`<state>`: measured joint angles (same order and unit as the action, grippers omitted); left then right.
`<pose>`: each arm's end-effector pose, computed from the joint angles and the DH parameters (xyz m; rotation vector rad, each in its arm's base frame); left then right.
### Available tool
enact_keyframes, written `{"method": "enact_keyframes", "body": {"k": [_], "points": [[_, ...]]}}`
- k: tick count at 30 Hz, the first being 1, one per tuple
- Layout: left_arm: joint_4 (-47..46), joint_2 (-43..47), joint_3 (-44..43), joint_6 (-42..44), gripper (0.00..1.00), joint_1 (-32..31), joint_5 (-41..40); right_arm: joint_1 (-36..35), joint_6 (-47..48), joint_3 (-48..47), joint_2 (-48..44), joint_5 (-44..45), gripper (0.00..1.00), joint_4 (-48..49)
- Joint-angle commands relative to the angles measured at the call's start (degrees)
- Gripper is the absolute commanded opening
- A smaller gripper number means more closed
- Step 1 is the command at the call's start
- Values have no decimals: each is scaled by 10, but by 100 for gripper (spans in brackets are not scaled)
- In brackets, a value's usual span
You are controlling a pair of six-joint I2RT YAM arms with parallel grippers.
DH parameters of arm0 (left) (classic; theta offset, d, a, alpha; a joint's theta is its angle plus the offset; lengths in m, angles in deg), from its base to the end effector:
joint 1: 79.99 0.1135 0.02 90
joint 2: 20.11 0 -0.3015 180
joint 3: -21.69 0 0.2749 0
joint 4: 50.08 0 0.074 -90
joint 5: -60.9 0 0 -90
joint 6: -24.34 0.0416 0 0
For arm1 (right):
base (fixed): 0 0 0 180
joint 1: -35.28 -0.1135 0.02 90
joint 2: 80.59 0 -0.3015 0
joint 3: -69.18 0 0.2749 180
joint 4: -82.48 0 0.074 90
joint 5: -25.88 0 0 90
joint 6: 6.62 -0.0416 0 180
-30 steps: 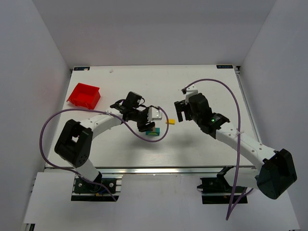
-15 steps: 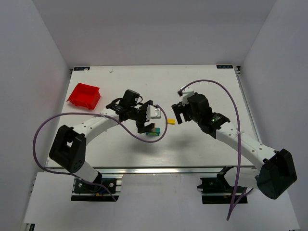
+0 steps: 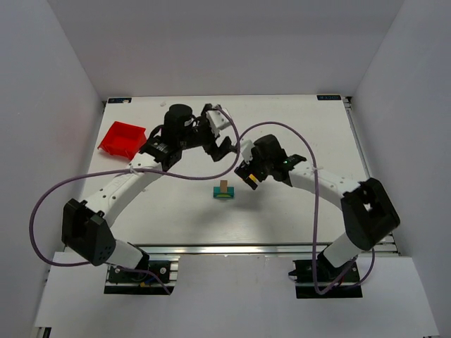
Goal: Build the wood block tower
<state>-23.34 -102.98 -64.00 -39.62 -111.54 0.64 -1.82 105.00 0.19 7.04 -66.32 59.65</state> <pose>0.2941 -0.2048 0.3815 1.2318 1.5434 -0.5769 0.2819 0.2152 0.2503 -1.1454 1.9954 0.1835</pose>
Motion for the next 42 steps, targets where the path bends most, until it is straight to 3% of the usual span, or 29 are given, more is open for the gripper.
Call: {"method": "enact_keyframes", "body": {"k": [1, 4, 5, 6, 9, 11, 14, 21, 25, 28, 30, 38, 42], "points": [[-146, 57, 35, -208, 98, 8, -109, 5, 53, -54, 41, -38, 89, -5], [-205, 148, 163, -350, 98, 12, -284, 14, 70, -72, 82, -68, 85, 4], [-201, 148, 178, -351, 98, 13, -323, 18, 75, -76, 83, -69, 82, 4], [-191, 167, 187, -414, 98, 14, -361, 19, 78, -80, 97, -82, 80, 1], [-90, 150, 176, -537, 98, 25, -474, 29, 90, -103, 130, -109, 71, -22], [-32, 134, 159, -564, 98, 32, -505, 34, 95, -121, 150, -124, 68, -42], [19, 115, 152, -600, 98, 41, -526, 40, 99, -122, 166, -128, 68, -52], [19, 133, 193, -623, 98, 64, -537, 50, 107, -124, 191, -127, 66, -67], [23, 131, 205, -627, 98, 72, -542, 53, 105, -118, 197, -113, 52, -64], [8, 147, 228, -627, 98, 75, -536, 52, 105, -115, 192, -117, 29, -53], [4, 152, 235, -626, 98, 75, -536, 52, 106, -115, 185, -121, 22, -53], [-2, 155, 259, -625, 98, 76, -529, 48, 134, -156, 97, -133, 20, -77], [-2, 157, 264, -623, 98, 75, -538, 44, 153, -246, 82, -177, 20, -117]]}}
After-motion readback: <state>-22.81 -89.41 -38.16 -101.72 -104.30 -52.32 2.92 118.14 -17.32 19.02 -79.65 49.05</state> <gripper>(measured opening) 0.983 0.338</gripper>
